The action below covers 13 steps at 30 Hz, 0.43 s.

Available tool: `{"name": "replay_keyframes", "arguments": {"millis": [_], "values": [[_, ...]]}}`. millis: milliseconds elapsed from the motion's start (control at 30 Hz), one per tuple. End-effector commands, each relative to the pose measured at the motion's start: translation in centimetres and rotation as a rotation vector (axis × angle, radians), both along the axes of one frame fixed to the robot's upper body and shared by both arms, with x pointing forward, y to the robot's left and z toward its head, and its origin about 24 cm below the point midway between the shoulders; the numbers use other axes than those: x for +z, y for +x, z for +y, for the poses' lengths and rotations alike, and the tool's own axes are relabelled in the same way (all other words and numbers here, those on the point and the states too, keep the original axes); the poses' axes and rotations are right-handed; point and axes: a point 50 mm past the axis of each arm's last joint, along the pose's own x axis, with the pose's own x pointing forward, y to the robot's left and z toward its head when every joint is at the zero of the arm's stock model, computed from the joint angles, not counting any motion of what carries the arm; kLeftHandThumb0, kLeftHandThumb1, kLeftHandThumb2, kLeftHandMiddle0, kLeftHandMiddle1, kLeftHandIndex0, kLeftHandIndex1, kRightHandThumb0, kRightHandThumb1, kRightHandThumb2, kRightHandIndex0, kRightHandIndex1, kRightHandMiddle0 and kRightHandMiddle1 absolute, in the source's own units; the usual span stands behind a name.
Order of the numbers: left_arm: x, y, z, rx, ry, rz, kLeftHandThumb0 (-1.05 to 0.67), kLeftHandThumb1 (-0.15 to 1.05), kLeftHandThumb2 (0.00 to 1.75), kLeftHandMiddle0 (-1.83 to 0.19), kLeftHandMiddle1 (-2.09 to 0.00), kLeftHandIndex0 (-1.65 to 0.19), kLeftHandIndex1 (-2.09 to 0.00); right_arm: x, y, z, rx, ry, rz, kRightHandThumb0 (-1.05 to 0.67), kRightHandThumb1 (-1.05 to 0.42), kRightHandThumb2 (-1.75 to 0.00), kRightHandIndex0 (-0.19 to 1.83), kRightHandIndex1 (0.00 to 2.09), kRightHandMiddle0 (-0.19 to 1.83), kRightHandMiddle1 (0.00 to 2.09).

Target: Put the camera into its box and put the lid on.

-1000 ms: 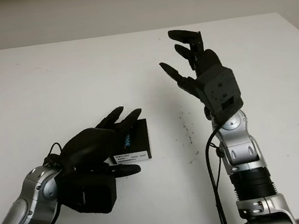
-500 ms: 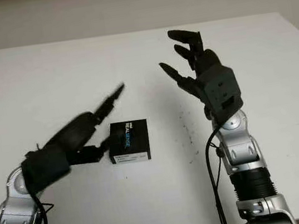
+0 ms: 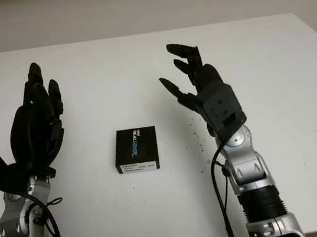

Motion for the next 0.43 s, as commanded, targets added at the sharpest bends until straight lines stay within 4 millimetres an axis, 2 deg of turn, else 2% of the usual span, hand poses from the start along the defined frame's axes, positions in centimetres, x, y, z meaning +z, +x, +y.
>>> {"name": "replay_keyframes", "arguments": {"millis": [0,200,400], "values": [[-0.2,0.2,0.2,0.013,-0.027,-0.007,-0.79,1.05,0.65,0.19,0.00,0.19,0.00,-0.2,-0.4,0.3,0.014,0.011,-0.003,-0.59,-1.05,-0.46,-0.02,0.15,-0.10,0.33],[-1.5,0.0,0.7,0.035,-0.076,0.012,-0.78,1.05,0.67,0.19,0.00,0.19,0.00,-1.6,-0.8,0.4,0.022,0.055,0.101,-0.71,-1.05,-0.59,-0.17,0.02,-0.18,0.04],[-1.7,-0.2,0.6,0.029,-0.058,0.006,-0.78,1.05,0.67,0.19,0.00,0.19,0.00,-2.2,-0.8,0.5,0.009,0.085,0.140,-0.75,-1.05,-0.61,-0.19,0.00,-0.19,0.00]]}}
